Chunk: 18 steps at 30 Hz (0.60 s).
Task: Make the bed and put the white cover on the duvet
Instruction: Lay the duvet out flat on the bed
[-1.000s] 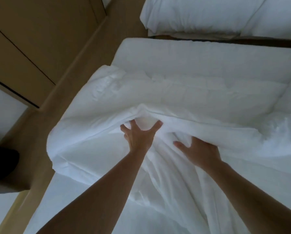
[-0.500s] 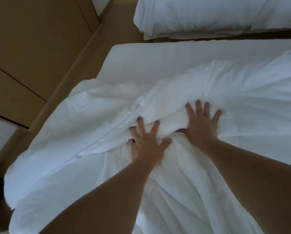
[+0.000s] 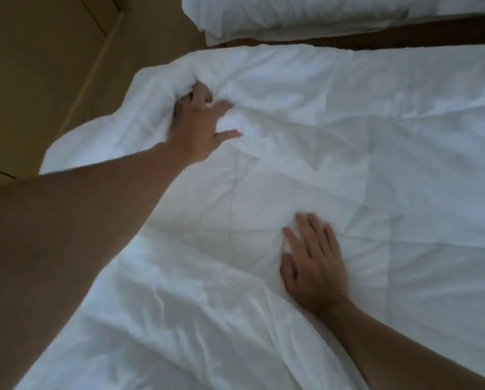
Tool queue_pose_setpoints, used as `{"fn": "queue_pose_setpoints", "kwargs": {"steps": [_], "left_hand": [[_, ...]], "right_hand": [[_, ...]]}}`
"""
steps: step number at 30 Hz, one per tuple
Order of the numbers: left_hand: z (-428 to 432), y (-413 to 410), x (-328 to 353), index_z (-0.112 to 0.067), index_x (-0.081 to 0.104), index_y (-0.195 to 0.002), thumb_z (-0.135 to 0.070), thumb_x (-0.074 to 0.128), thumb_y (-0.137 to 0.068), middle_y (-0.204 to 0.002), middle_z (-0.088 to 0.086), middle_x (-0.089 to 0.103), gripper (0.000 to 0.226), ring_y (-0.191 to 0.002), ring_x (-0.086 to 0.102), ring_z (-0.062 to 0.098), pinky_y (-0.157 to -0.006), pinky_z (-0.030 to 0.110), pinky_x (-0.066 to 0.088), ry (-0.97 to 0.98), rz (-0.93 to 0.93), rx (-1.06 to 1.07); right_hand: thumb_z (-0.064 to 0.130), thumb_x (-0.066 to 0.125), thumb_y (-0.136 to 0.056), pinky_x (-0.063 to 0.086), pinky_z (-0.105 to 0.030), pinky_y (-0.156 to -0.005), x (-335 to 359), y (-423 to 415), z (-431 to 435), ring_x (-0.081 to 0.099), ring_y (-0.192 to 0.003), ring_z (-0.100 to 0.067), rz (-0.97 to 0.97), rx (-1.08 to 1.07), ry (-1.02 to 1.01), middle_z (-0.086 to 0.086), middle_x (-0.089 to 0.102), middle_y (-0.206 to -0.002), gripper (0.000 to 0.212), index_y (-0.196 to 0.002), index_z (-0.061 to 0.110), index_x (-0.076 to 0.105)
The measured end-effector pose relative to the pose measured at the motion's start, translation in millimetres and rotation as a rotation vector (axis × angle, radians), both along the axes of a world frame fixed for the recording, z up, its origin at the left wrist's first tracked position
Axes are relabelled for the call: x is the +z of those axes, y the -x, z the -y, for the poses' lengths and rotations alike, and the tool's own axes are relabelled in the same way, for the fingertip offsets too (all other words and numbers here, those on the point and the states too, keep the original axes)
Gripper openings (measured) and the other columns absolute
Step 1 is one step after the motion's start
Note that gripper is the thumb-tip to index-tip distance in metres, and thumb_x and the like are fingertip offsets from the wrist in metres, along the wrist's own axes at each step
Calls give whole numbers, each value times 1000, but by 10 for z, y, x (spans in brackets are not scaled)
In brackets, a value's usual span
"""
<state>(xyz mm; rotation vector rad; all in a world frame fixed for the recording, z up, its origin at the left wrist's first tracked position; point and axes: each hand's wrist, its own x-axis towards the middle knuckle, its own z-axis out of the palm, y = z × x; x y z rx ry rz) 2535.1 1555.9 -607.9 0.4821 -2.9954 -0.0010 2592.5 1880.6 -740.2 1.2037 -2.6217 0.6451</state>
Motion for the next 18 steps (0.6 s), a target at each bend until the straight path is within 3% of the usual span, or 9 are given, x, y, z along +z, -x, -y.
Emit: {"fn": "queue_pose_setpoints", "kwargs": {"steps": [2, 3, 6, 9, 12, 15, 17, 18], "left_hand": [[273, 553, 189, -25, 55, -140, -61, 60, -88, -145, 22, 38, 64, -134, 38, 44, -113, 50, 27, 69, -105, 10], [261, 800, 192, -30, 48, -145, -56, 62, -90, -155, 20, 29, 62, -142, 30, 44, -117, 51, 22, 63, -170, 118], [-280, 1080, -234, -33, 12, -161, -63, 54, -93, -168, 16, -13, 85, -154, -10, 43, -122, 62, 7, -199, -78, 411], [-636, 846, -765, -31, -10, -161, -86, 34, -85, -165, 9, -30, 104, -151, -26, 36, -121, 64, 0, -280, 149, 322], [-500, 762, -780, -35, -11, -160, -93, 34, -78, -165, 5, -30, 110, -152, -27, 31, -122, 63, 1, -305, 118, 267], [-287, 621, -619, -33, 2, -162, -87, 43, -81, -169, 7, -13, 105, -157, -7, 28, -120, 62, 15, -241, -20, 192], [-186, 340, -527, -20, 31, -156, -78, 56, -84, -159, 12, 32, 96, -146, 34, 28, -118, 54, 33, -373, -361, 321], [-179, 151, -471, -15, 45, -146, -76, 62, -81, -140, 8, 52, 91, -127, 51, 24, -111, 50, 43, -537, -600, 501]], "right_hand": [[31, 52, -89, 28, -59, -117, -3, 26, 6, 30, -148, -42, 36, 1, -33, -20, 39, -157, 56, -141, 9, 57], [32, 52, -88, 28, -59, -117, -13, 40, 3, 28, -149, -41, 47, 2, -58, -19, 36, -159, 59, -143, 9, 55], [35, 51, -86, 26, -57, -118, -25, 103, 23, 26, -150, -40, 85, 14, -128, -15, 33, -161, 64, -145, 11, 54], [37, 51, -86, 22, -56, -120, -57, 112, 12, 25, -151, -38, 81, 14, -159, -14, 31, -162, 65, -146, 12, 52], [36, 51, -85, 22, -55, -121, -84, 123, 20, 26, -151, -38, 77, 9, -147, -14, 32, -162, 66, -146, 12, 52], [36, 52, -83, 24, -55, -119, -77, 112, 26, 28, -150, -38, 70, -2, -135, -14, 35, -161, 66, -145, 12, 54], [36, 52, -82, 26, -55, -117, -81, 120, 19, 30, -149, -38, 76, -1, -123, -15, 36, -160, 67, -145, 13, 54], [37, 52, -81, 26, -55, -117, -89, 123, 25, 30, -148, -38, 79, -2, -123, -15, 36, -160, 68, -145, 14, 52]]}}
